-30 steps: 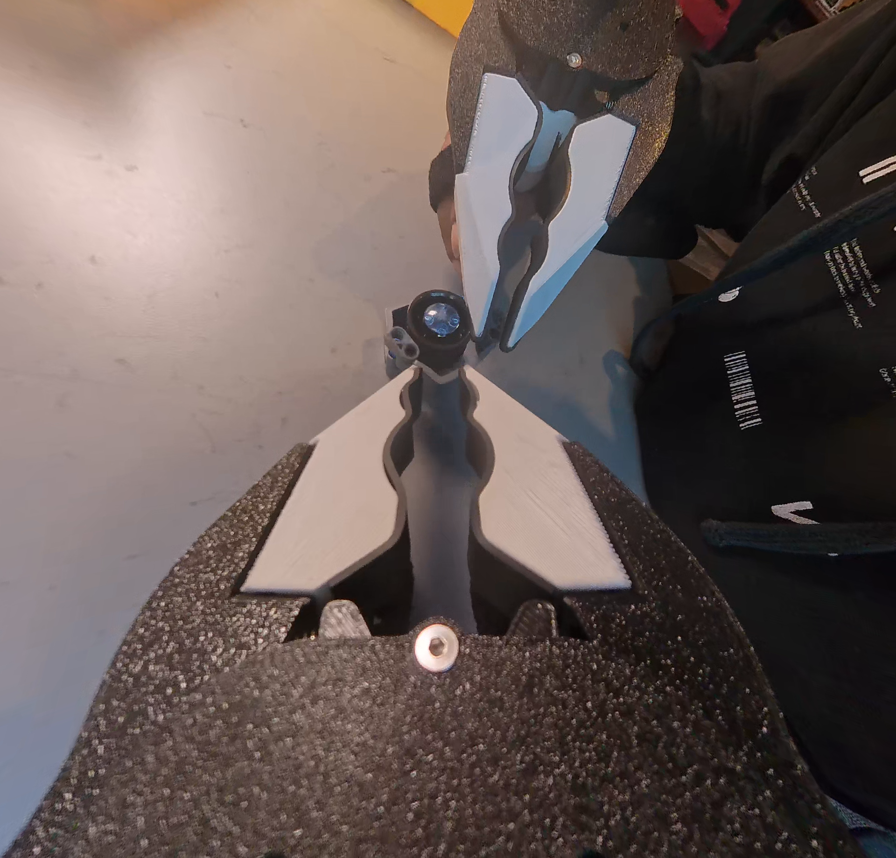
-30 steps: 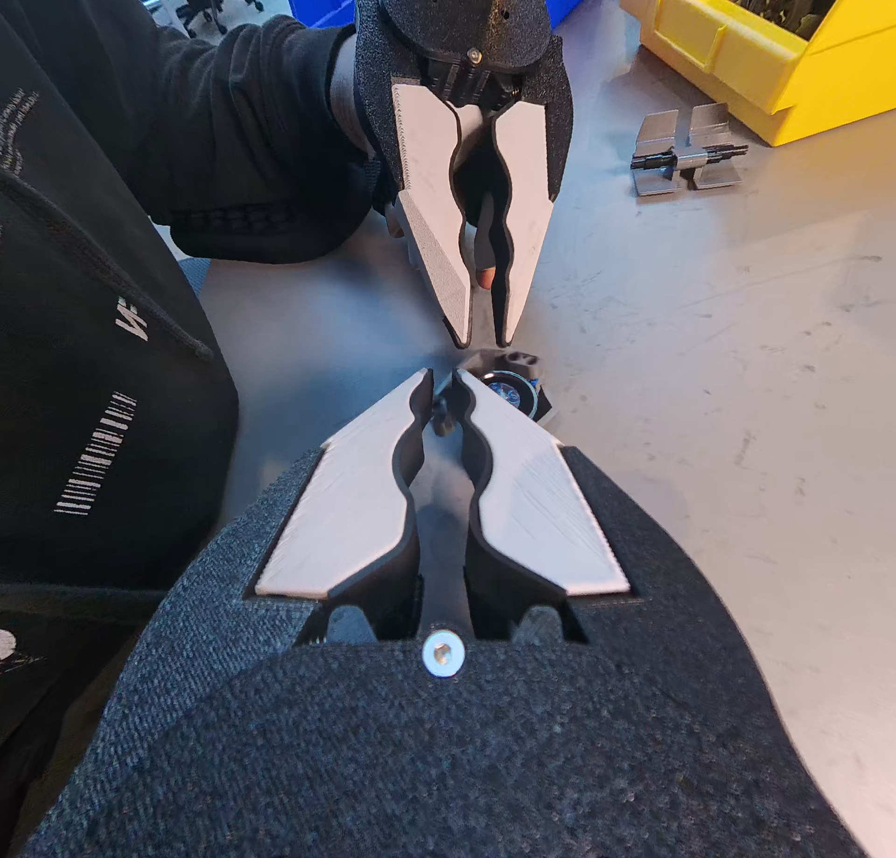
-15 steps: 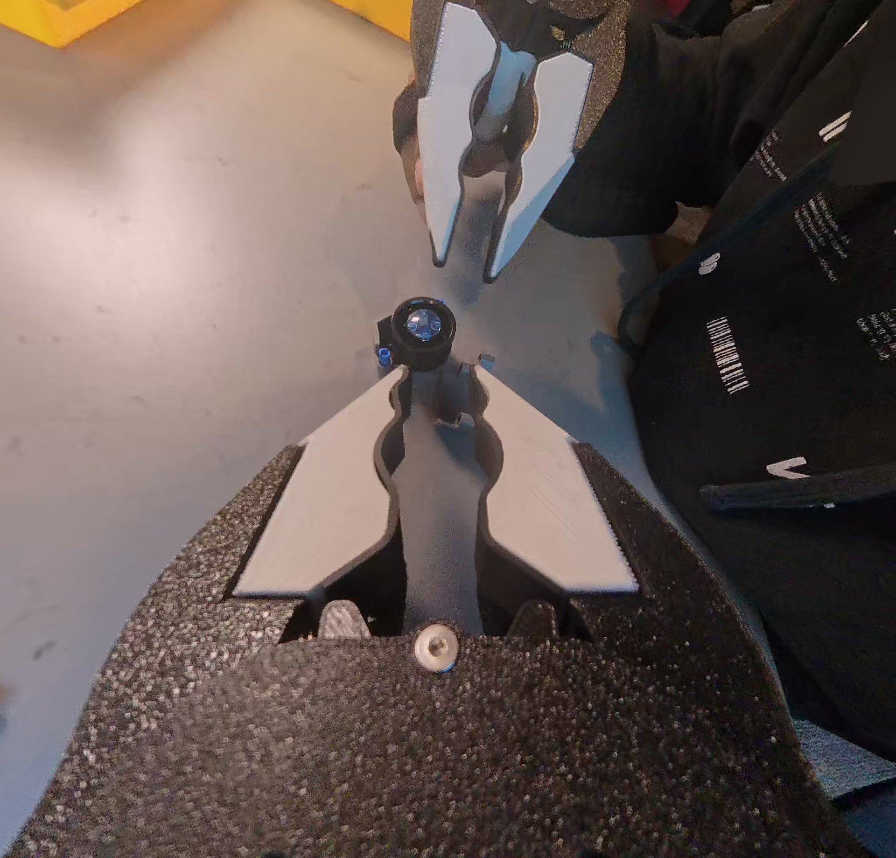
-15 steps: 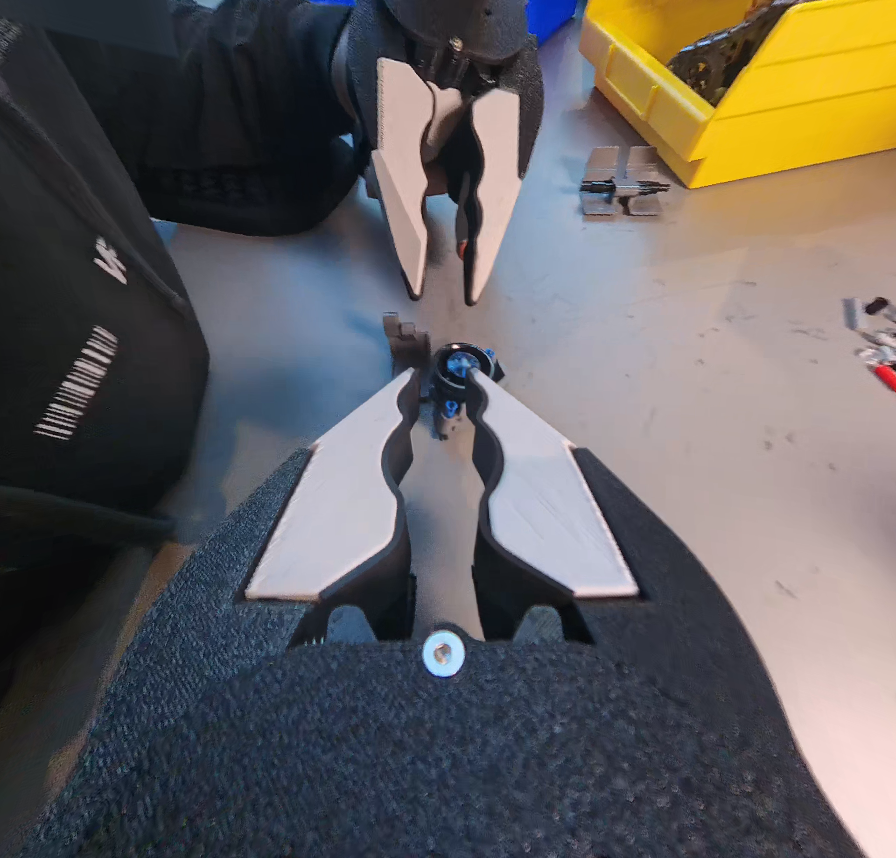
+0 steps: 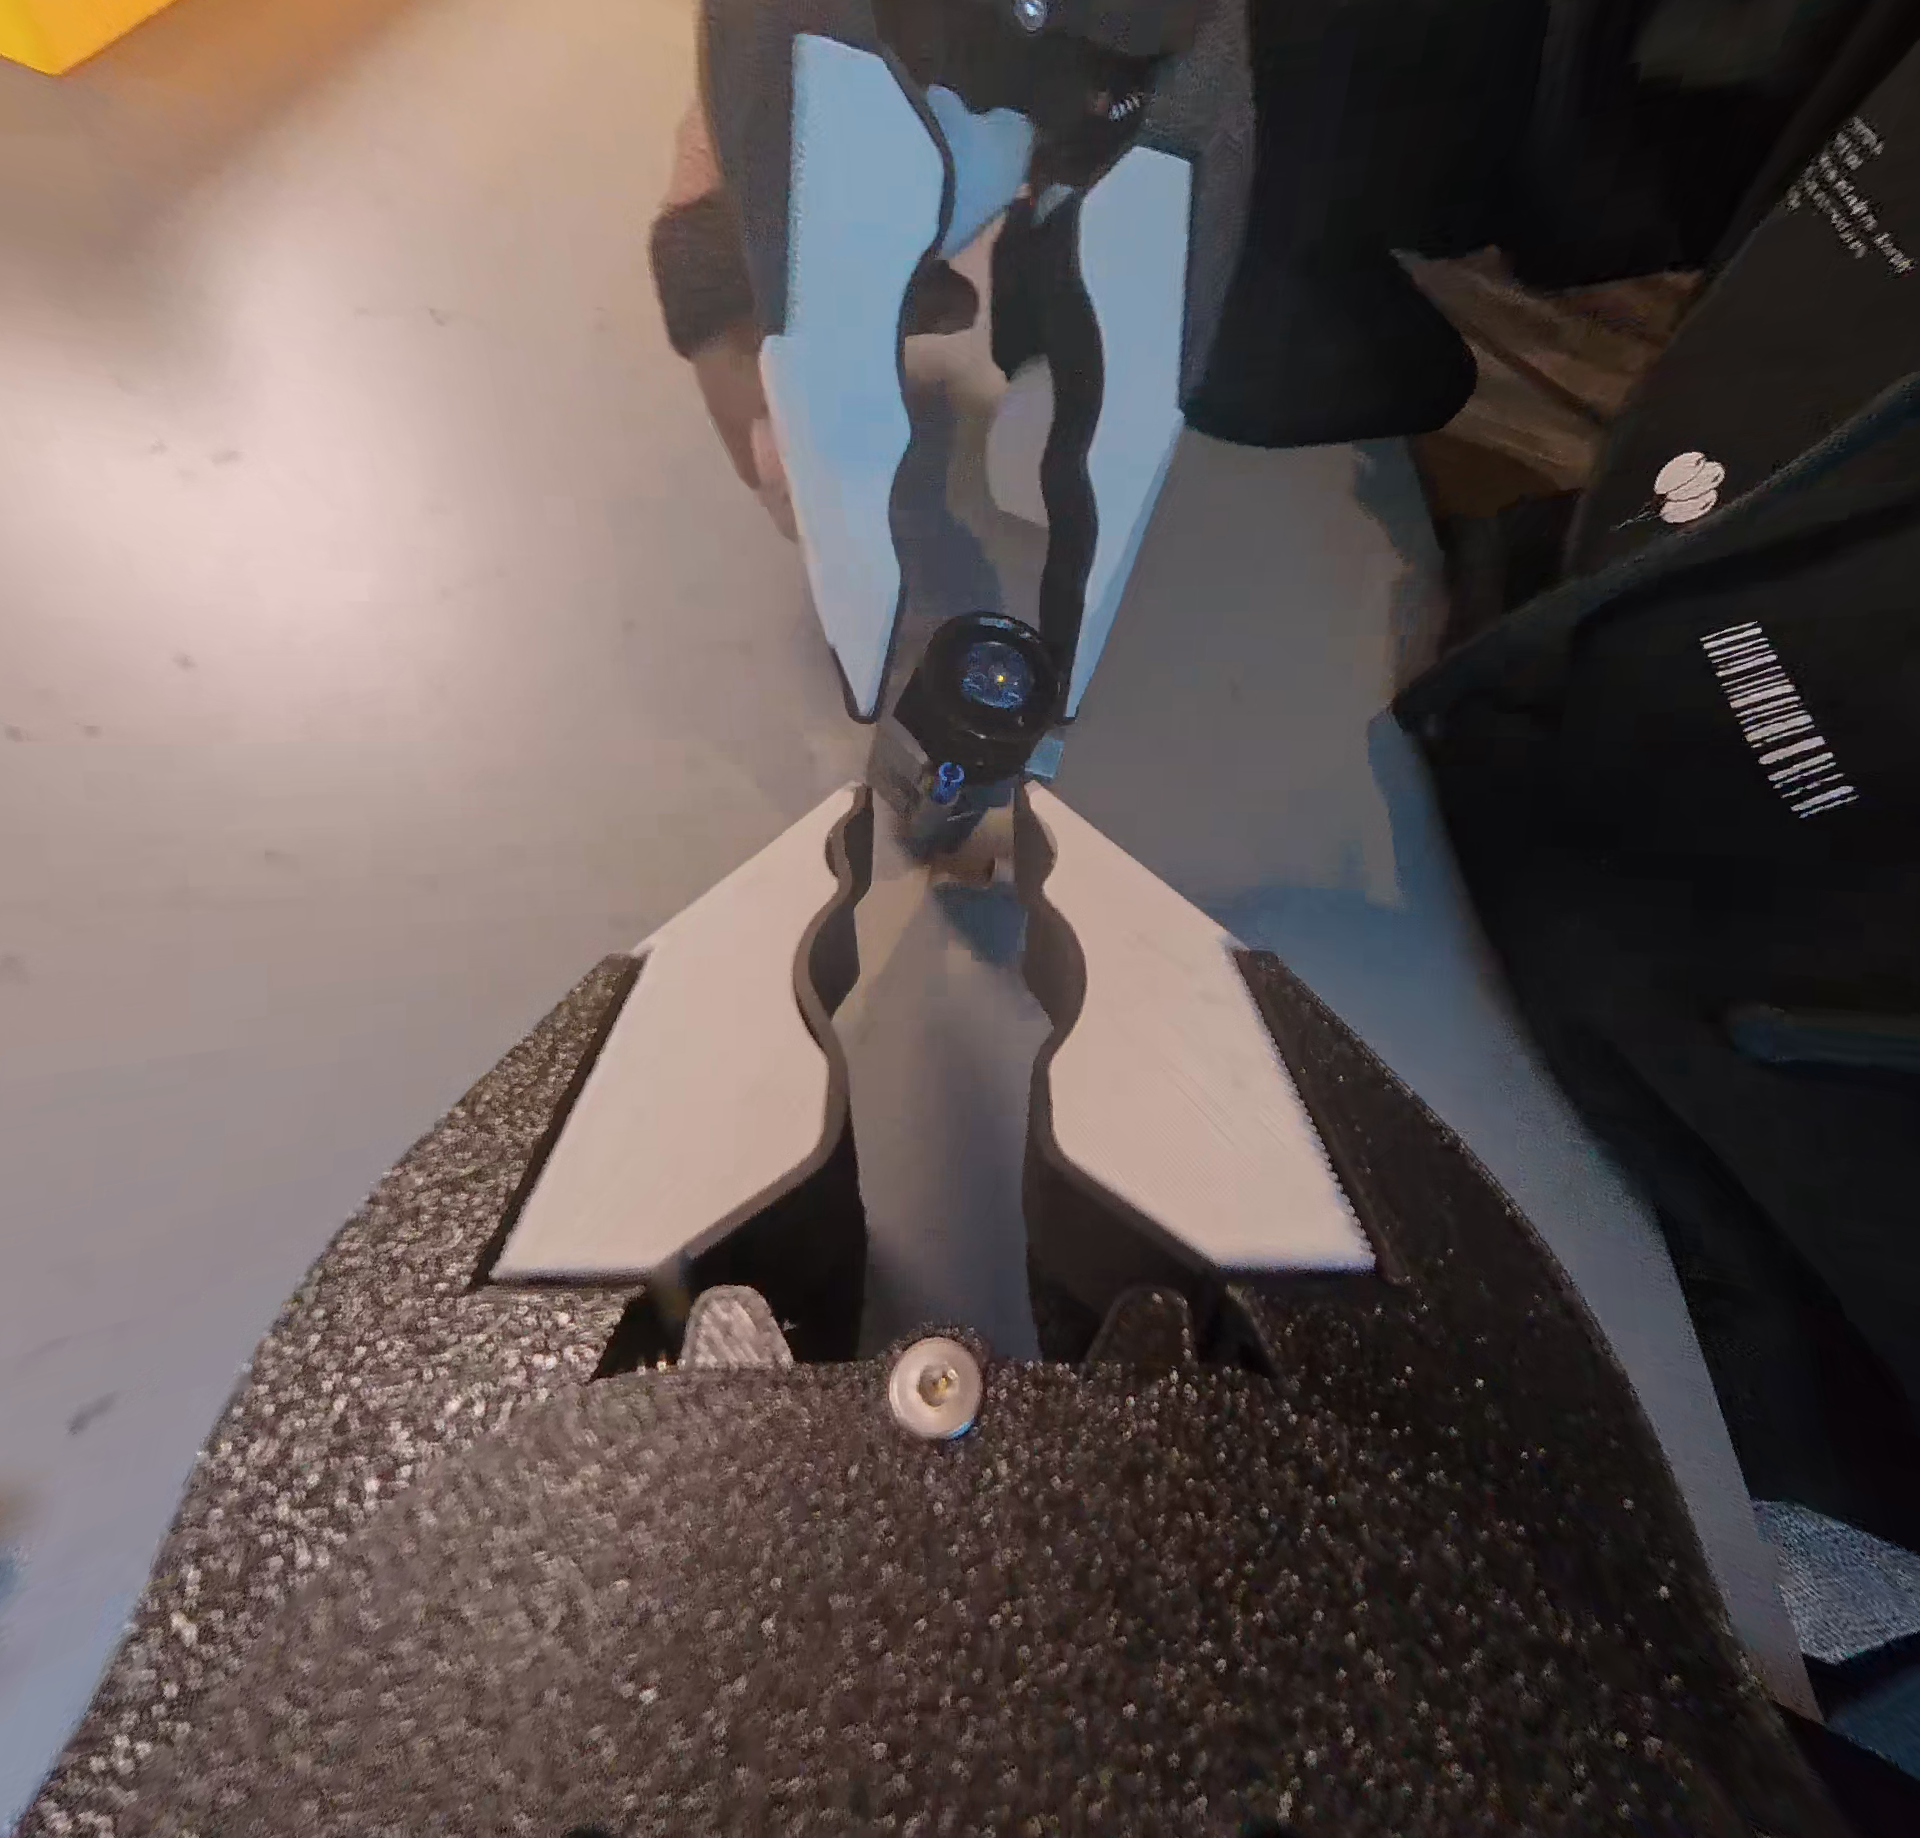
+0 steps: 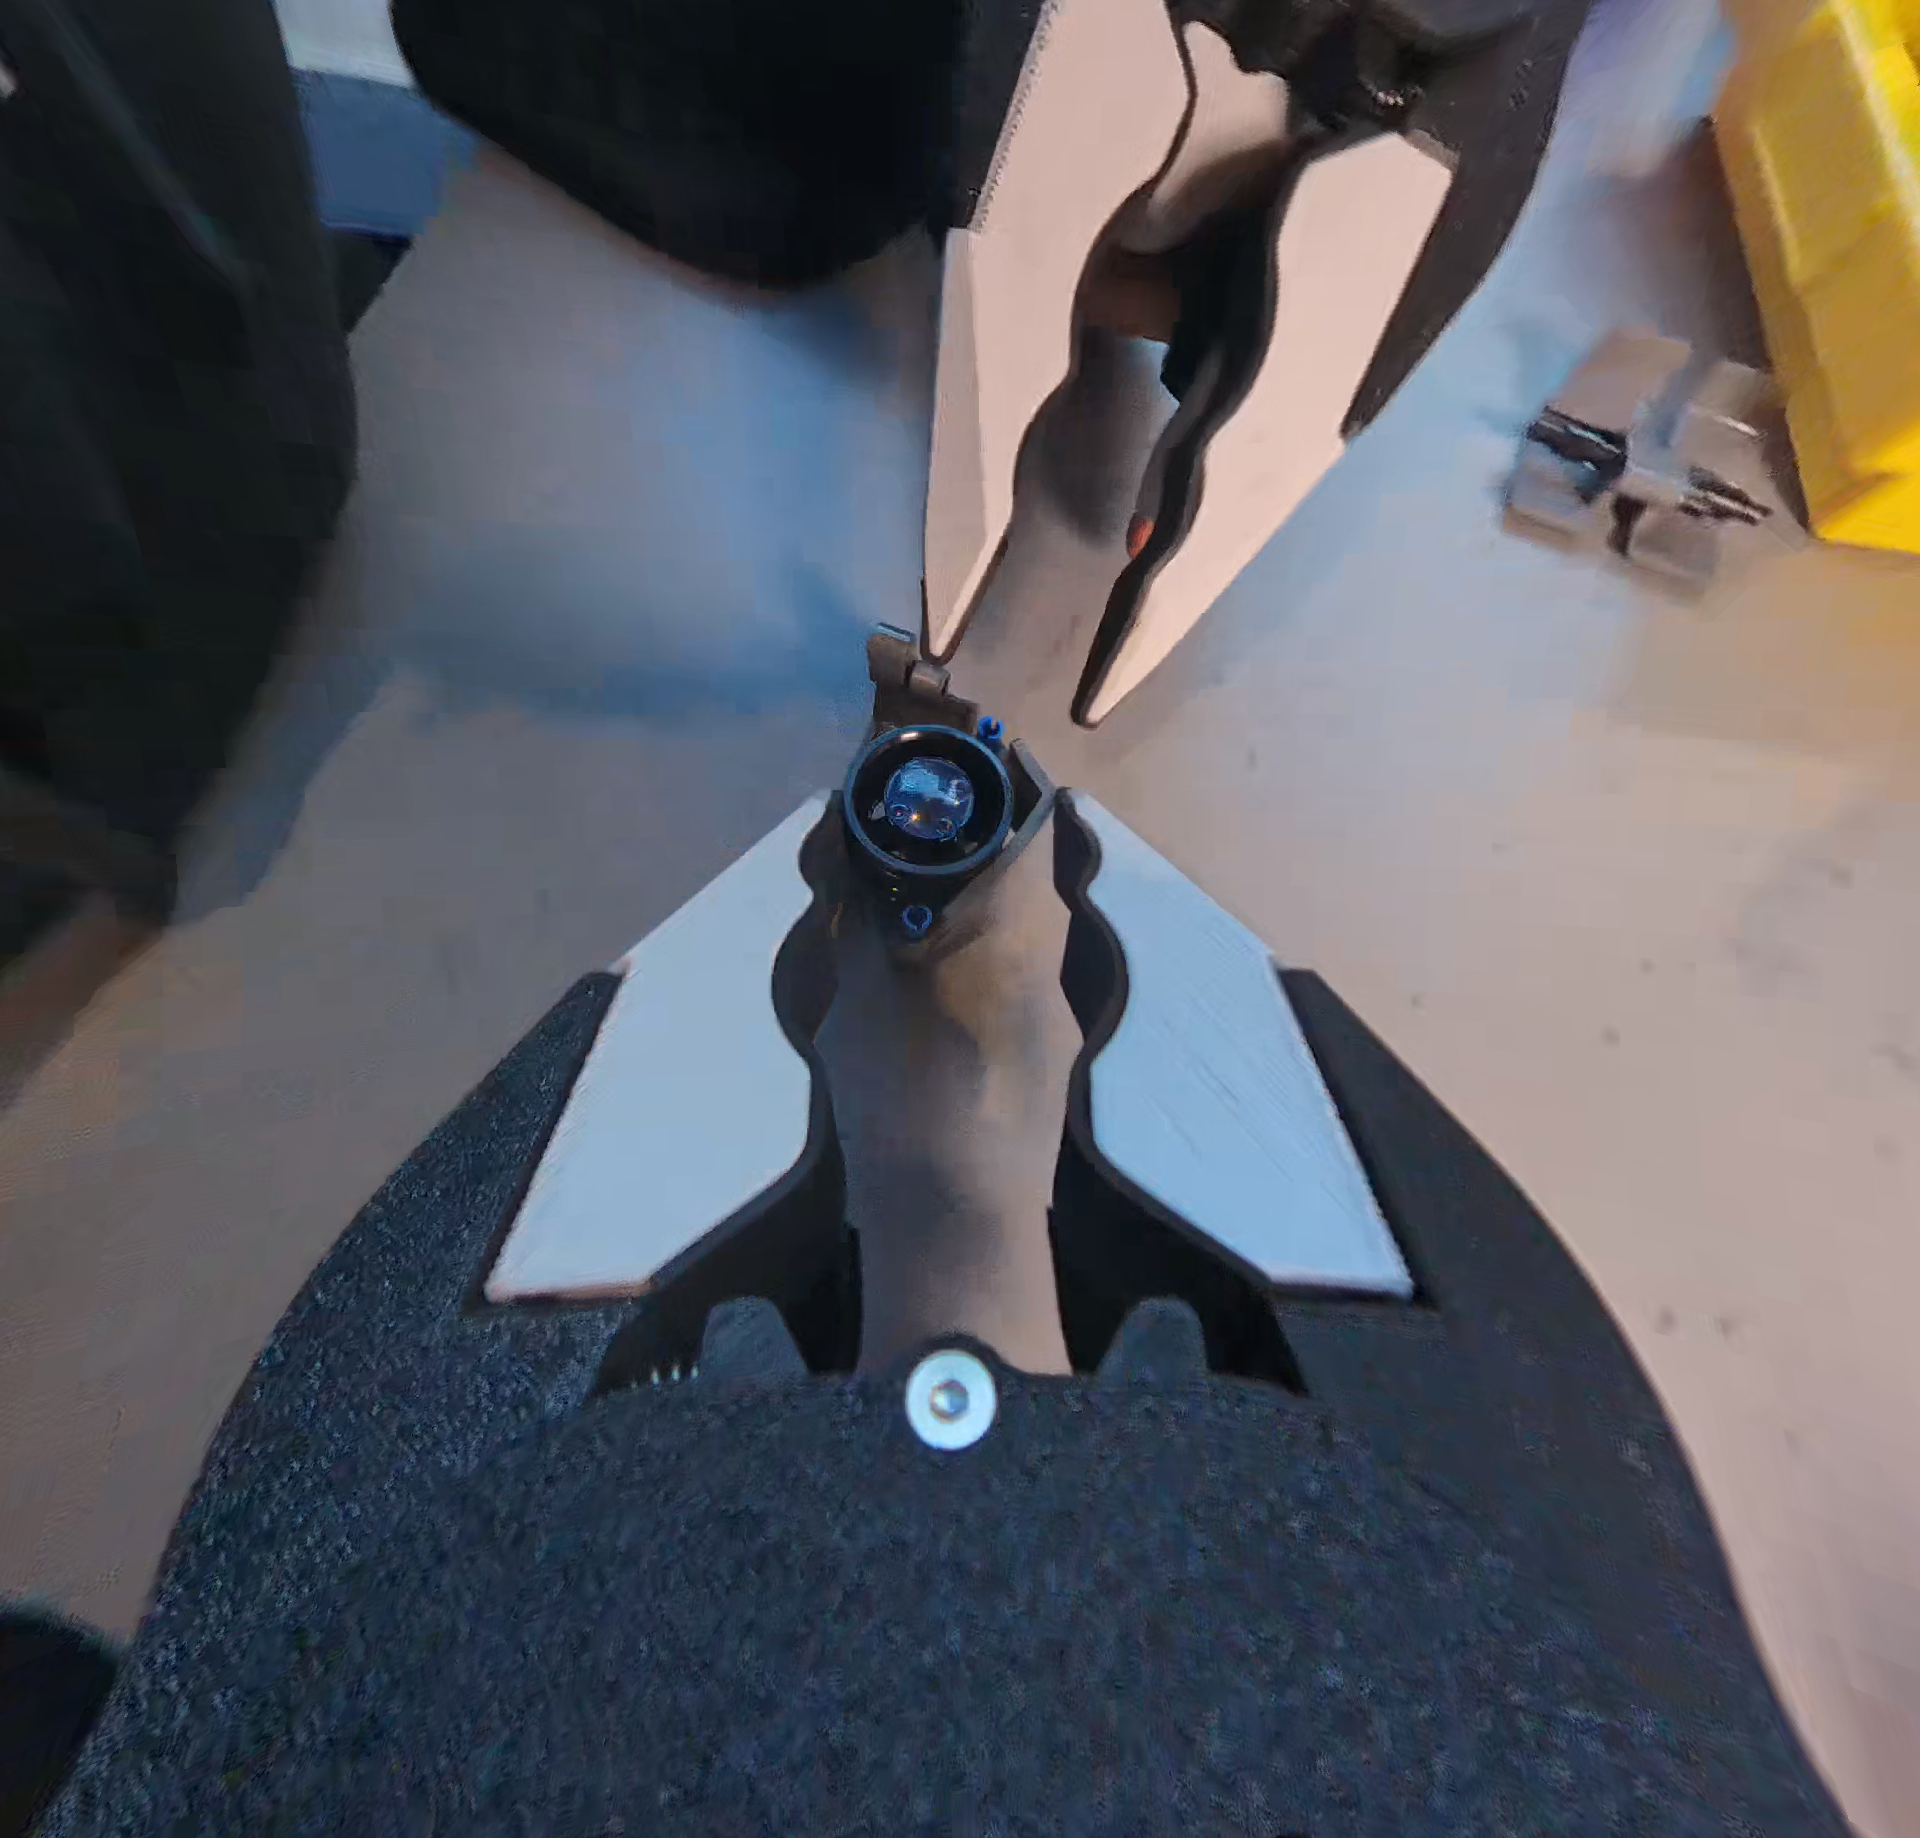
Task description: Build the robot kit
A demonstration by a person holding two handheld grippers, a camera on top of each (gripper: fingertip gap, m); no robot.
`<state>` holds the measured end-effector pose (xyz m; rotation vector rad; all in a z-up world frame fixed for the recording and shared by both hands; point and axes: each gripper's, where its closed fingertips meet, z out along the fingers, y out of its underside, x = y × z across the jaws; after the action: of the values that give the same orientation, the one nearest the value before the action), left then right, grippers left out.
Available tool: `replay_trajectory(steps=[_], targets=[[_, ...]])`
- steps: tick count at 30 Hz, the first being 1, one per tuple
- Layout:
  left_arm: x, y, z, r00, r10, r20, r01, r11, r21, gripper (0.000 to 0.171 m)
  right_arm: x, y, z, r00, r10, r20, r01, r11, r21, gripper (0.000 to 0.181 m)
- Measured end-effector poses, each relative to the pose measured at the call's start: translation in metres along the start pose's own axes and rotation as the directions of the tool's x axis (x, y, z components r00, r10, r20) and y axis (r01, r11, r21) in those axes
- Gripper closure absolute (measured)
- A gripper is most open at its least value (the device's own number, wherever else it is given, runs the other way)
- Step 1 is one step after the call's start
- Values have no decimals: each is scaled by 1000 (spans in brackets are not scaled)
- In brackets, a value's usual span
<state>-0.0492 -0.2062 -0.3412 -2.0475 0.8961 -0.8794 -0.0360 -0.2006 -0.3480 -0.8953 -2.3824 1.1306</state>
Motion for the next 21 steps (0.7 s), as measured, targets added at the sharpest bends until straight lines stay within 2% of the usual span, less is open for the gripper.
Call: replay_trajectory(steps=[3, 6, 10, 13, 17, 21], targets=[[1, 3, 7, 1000, -9, 2, 9, 1000, -20, 146, 2, 2, 6, 988, -14, 155, 15, 1000, -4, 142], [-1, 5, 9, 999, -23, 32, 24, 999, -29, 147, 7, 4, 8, 981, -4, 195, 8, 1000, -22, 134], [2, 6, 5, 999, -19, 32, 20, 999, -41, 151, 16, 6, -11, 997, 39, 67, -36, 999, -35, 125], [-1, 4, -1, 999, -15, 46, 16, 999, -34, 151, -6, -5, -29, 999, 39, -28, -38, 999, 12, 130], [-4, 8, -7, 999, -19, 42, 21, 999, -45, 149, -49, -3, -15, 984, -125, -125, 124, 992, -22, 149], [8, 7, -10, 1000, 22, -1, -22, 999, -47, 148, -43, 6, 5, 934, -287, -214, 266, 956, -123, 152]])
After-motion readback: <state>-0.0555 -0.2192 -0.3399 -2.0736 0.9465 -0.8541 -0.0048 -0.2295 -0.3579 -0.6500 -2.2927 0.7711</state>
